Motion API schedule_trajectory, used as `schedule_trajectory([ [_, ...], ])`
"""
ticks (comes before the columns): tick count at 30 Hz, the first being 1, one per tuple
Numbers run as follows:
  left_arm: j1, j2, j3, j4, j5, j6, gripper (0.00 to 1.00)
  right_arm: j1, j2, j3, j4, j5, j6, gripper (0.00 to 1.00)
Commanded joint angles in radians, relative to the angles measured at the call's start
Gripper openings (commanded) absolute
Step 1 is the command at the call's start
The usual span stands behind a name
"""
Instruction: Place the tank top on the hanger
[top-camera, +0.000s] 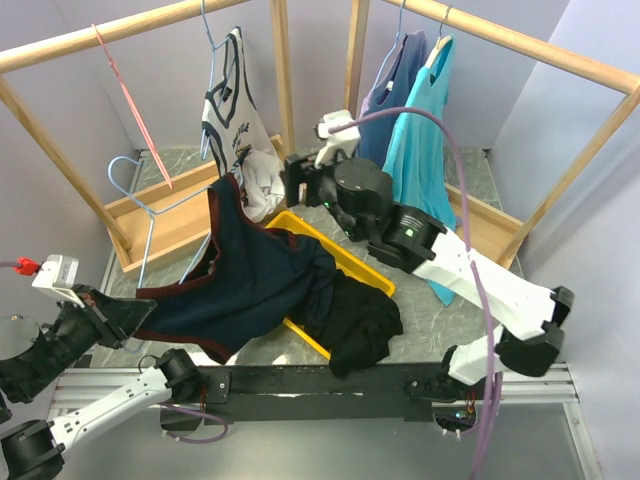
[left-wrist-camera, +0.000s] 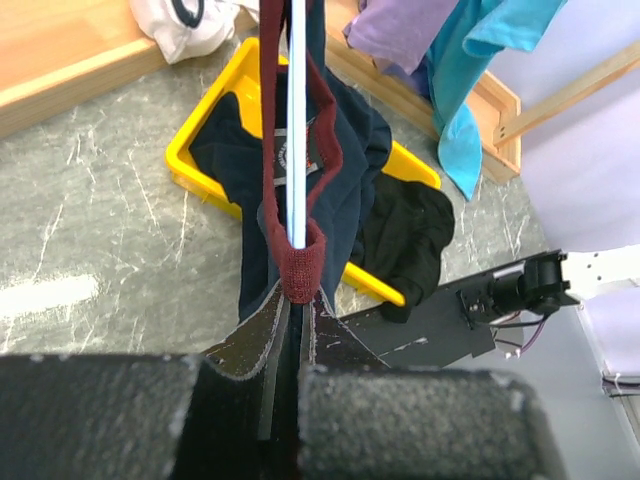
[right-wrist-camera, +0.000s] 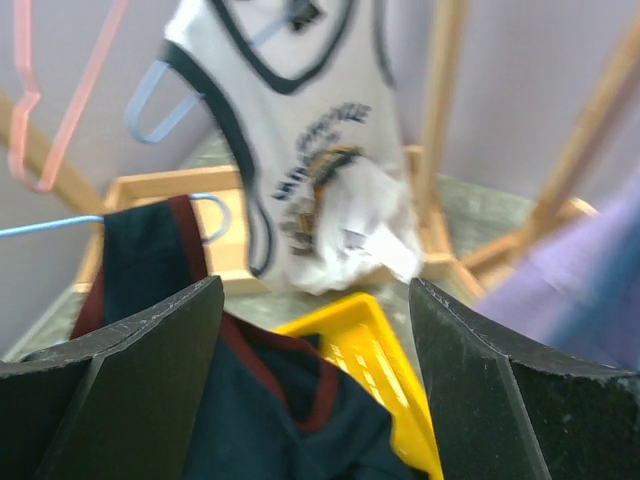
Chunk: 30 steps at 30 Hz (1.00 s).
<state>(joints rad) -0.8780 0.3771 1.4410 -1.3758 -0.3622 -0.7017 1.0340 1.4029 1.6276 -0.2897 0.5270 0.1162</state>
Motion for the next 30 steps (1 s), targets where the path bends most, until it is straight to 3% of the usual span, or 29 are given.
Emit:
schedule_trajectory([
  [1,0.011,0.029,0.05,0.003,-0.026,-0.004,0.01,-0.003,0.068,0.113,0.044,-0.09,0.013,0.82],
  [13,0.016,0.092,0.032,0.003,-0.055,-0.005,0.01,-0.006,0.356,0.394,0.21,-0.303,0.028,0.84],
  [18,0.016,0.121,0.012,0.003,-0.081,-0.007,0.01,-0.005,0.557,0.633,0.184,-0.334,0.042,0.85],
  [30,0.016,0.085,-0.004,0.004,-0.067,-0.016,0.01,-0.009,0.717,0.68,0.287,-0.165,0.045,0.87],
])
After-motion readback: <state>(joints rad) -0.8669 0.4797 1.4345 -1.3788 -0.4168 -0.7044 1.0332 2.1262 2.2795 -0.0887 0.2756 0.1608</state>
